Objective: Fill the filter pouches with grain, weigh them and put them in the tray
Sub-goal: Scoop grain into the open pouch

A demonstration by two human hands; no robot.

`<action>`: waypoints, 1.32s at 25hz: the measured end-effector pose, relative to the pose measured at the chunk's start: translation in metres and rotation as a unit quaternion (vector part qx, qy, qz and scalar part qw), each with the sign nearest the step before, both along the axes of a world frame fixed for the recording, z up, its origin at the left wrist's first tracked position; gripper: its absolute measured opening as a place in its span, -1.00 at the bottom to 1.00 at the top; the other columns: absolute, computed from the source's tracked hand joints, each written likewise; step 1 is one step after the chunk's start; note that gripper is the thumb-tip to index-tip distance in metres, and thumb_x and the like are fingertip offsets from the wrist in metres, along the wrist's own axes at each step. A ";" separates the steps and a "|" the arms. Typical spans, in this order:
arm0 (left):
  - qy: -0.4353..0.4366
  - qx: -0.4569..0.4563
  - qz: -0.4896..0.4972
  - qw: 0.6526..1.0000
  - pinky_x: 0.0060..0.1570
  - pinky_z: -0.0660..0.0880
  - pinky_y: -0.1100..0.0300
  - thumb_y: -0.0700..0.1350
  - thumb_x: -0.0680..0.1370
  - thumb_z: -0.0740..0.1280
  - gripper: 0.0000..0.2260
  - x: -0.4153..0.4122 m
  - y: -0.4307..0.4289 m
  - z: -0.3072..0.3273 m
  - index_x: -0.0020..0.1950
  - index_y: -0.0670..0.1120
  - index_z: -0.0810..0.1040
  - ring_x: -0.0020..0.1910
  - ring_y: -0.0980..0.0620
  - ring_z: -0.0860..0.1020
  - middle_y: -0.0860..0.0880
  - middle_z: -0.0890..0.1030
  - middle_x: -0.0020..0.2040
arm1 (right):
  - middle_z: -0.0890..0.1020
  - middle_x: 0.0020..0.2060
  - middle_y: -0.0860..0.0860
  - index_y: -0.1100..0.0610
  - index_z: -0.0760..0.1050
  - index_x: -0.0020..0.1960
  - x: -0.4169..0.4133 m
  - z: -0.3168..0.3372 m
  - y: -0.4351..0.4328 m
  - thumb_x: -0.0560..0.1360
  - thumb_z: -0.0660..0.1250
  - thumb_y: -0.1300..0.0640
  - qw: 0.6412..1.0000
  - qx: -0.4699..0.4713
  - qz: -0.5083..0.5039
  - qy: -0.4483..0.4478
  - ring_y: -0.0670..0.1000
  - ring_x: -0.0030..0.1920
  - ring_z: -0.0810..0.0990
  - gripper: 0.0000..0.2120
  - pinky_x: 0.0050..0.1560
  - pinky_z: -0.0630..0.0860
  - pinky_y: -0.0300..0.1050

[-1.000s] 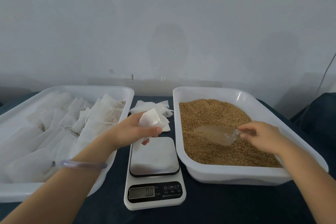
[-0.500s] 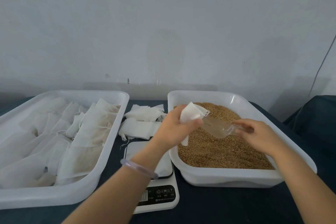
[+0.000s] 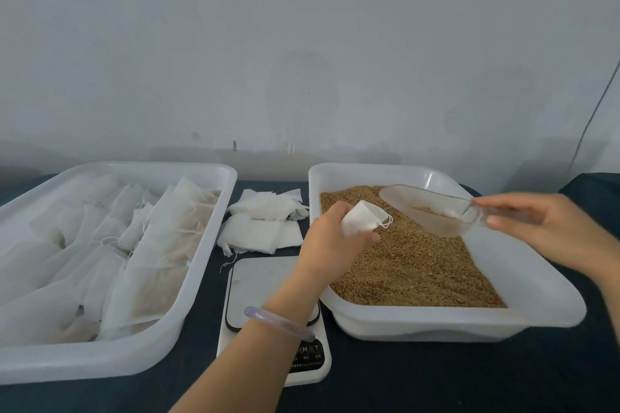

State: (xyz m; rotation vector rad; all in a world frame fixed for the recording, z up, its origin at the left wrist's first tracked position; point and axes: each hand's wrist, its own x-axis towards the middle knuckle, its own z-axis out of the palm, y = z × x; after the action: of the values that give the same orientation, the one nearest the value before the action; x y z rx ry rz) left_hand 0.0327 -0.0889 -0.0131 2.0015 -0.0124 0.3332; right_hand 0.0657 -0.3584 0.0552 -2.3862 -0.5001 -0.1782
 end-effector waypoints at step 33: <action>0.008 0.181 -0.001 0.984 -0.09 0.26 0.10 0.35 0.37 0.32 -0.57 0.002 -0.008 -0.004 -0.11 0.05 0.29 -0.24 0.18 0.34 0.18 0.37 -0.29 | 0.44 -0.02 -0.26 -0.29 0.50 0.08 0.005 0.082 0.057 0.48 0.32 0.07 0.915 -0.347 0.037 -0.203 -0.17 0.17 0.42 -0.72 0.42 -0.21 -0.12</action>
State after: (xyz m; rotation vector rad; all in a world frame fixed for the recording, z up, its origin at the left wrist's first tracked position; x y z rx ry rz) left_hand 0.0351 -0.0965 -0.0172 2.3634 -0.0698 0.3313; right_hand 0.0706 -0.3016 0.1369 -3.0257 -0.9781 -0.5469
